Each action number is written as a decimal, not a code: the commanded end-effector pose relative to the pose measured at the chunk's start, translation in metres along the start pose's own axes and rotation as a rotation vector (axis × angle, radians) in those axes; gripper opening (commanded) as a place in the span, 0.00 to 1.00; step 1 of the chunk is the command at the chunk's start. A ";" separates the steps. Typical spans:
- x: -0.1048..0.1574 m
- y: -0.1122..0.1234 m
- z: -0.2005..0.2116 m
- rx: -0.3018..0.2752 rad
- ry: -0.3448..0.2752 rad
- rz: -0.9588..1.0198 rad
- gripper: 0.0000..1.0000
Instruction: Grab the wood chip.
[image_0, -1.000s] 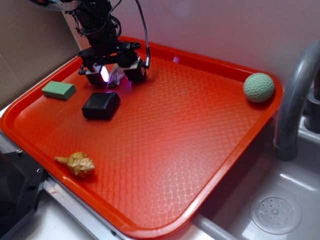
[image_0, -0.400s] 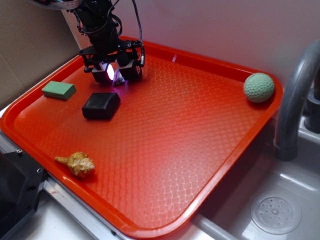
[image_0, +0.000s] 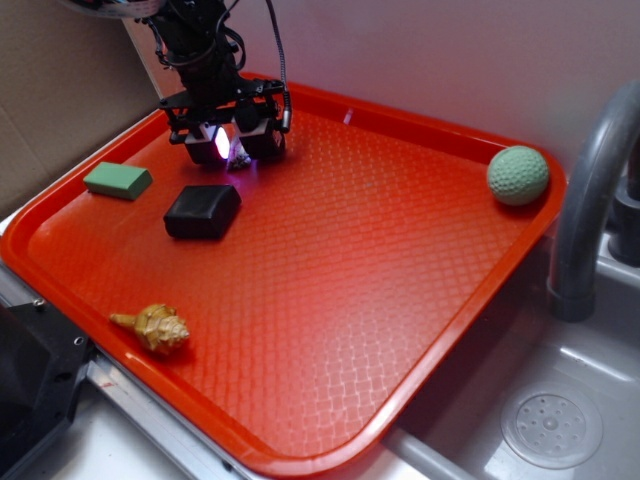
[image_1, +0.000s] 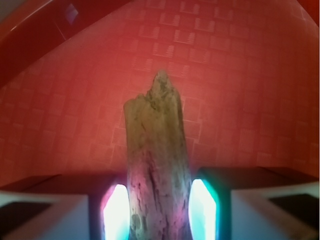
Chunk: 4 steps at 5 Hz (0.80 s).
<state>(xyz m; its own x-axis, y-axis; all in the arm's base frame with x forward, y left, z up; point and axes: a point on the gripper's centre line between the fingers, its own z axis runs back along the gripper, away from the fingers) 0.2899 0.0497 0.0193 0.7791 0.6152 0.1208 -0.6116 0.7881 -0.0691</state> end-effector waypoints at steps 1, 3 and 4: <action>-0.017 -0.003 0.066 -0.052 0.106 -0.027 0.00; -0.047 -0.013 0.172 -0.249 0.181 -0.194 0.00; -0.059 -0.009 0.222 -0.312 0.075 -0.230 0.00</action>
<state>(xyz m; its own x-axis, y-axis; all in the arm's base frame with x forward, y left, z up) 0.2218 -0.0171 0.2184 0.9076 0.4176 0.0429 -0.3812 0.8627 -0.3324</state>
